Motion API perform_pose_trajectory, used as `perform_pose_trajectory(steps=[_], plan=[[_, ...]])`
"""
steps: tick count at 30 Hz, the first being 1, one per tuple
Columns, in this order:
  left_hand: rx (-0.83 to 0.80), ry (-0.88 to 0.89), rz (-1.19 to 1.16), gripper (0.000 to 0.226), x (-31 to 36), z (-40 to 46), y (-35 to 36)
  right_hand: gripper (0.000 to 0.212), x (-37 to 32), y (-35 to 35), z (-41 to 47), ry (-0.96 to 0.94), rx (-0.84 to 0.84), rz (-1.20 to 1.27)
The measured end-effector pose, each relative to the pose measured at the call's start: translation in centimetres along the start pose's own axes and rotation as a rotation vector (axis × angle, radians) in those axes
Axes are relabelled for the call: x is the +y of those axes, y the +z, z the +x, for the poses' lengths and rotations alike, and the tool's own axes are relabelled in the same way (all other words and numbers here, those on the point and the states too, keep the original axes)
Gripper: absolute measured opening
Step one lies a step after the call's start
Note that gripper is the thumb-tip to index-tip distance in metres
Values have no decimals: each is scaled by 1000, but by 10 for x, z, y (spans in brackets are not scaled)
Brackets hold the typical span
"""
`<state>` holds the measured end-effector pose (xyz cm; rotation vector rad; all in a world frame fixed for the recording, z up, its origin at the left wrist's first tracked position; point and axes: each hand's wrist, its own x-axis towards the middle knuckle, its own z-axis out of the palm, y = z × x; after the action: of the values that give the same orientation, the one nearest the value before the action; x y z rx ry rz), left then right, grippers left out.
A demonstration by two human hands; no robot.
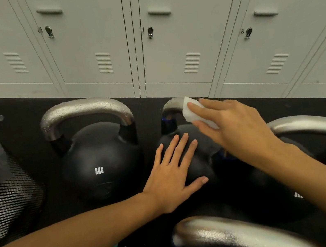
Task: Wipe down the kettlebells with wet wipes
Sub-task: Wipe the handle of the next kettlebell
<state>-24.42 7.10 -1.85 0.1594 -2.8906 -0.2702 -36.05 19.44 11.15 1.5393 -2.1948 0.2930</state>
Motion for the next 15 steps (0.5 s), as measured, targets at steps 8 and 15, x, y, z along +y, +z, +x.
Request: perform_pose_trajectory(steps=[8,15], plan=[[43,7,23,80,-1,1,5,45,-5,-1,25,328,-138,326],[49,2,1,80,-1,1,4,45,-15,7,32,172,-156,97]])
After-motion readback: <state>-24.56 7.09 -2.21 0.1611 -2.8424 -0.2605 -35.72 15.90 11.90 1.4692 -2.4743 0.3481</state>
